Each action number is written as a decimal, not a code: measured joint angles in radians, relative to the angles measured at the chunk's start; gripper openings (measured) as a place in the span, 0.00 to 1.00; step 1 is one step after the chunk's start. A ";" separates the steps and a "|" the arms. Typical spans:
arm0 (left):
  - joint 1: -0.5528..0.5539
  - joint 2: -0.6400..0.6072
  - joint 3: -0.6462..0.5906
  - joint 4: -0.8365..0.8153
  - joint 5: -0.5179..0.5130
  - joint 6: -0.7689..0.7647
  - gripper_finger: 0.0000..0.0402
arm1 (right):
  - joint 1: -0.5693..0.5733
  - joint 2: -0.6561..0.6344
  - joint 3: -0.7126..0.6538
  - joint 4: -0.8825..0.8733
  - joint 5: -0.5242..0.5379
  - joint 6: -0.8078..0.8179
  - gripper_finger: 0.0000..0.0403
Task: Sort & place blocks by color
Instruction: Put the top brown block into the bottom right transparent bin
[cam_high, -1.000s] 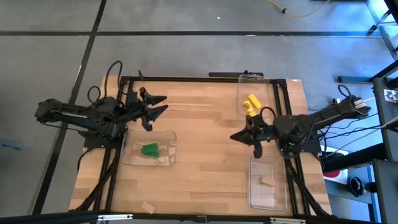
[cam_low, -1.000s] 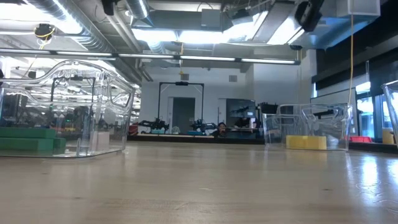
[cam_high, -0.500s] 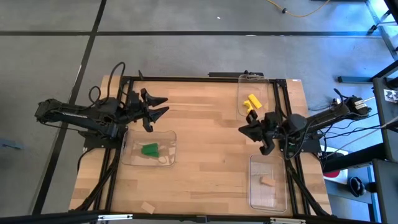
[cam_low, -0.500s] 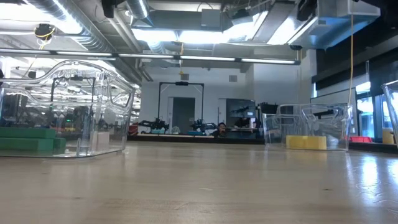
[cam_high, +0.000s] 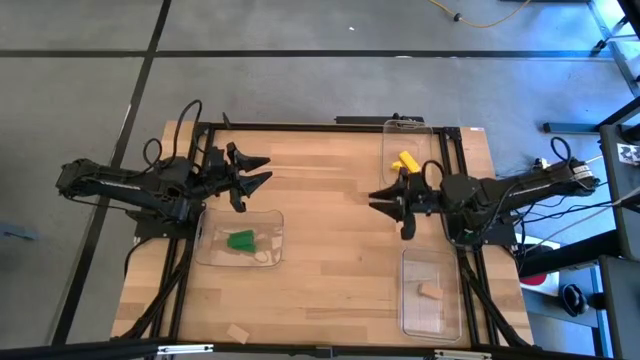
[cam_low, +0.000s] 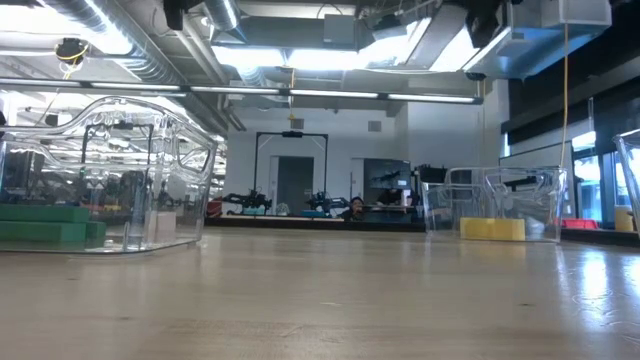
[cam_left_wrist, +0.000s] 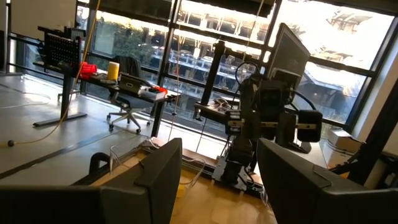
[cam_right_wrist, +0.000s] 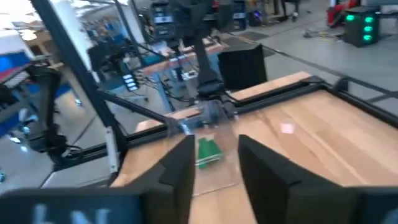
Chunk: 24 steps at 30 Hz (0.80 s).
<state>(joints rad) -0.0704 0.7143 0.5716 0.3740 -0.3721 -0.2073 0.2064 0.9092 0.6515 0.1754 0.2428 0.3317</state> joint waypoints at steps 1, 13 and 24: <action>0.000 0.000 0.000 0.000 0.000 0.000 0.50 | -0.010 0.000 0.014 -0.014 0.000 0.000 0.34; 0.000 0.000 0.000 0.000 0.000 0.000 0.50 | -0.053 0.000 0.041 -0.024 -0.008 -0.057 0.67; 0.000 0.000 0.000 0.000 0.000 0.000 0.50 | -0.053 0.000 0.041 -0.024 -0.008 -0.127 0.67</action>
<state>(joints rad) -0.0704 0.7143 0.5716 0.3740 -0.3725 -0.2077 0.1532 0.9092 0.6930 0.1516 0.2345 0.2051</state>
